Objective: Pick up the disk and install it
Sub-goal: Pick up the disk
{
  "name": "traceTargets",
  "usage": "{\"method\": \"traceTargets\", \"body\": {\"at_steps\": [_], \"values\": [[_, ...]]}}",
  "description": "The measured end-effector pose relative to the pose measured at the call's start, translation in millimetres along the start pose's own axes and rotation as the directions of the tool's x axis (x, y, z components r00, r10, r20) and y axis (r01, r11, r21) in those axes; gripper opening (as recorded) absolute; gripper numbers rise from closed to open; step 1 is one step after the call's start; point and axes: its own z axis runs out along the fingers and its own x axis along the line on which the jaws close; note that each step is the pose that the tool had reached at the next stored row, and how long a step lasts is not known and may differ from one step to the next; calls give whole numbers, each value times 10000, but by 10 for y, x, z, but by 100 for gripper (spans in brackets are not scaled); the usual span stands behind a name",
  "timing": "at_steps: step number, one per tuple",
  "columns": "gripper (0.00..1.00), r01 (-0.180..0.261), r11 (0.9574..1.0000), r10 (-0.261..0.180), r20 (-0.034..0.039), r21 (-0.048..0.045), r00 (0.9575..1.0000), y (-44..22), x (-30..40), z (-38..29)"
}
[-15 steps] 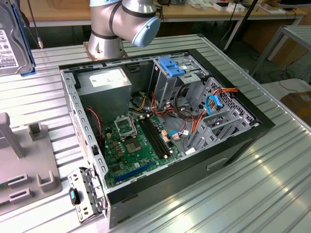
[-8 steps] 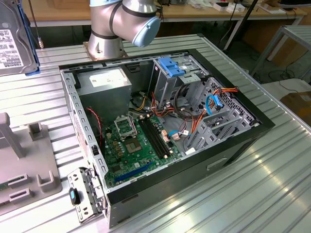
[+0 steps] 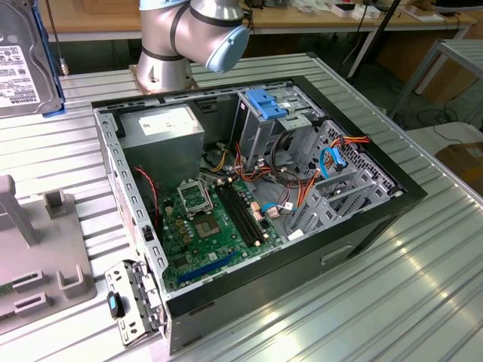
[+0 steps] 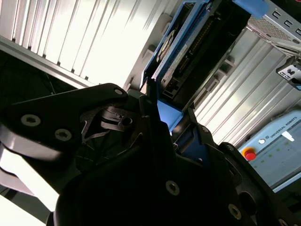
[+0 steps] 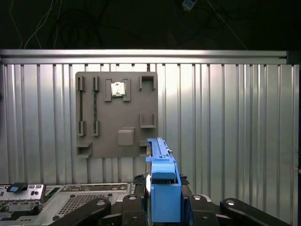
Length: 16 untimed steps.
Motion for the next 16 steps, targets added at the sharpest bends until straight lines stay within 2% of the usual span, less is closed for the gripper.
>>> {"method": "traceTargets", "body": {"at_steps": [8, 13, 16], "values": [[37, 0, 10000, 0, 0, 0, 10000, -30, 0, 0], [37, 0, 10000, 0, 0, 0, 10000, -112, -2, 1], [37, -1, 10000, 1, -1, 0, 10000, -132, -3, 0]]}}
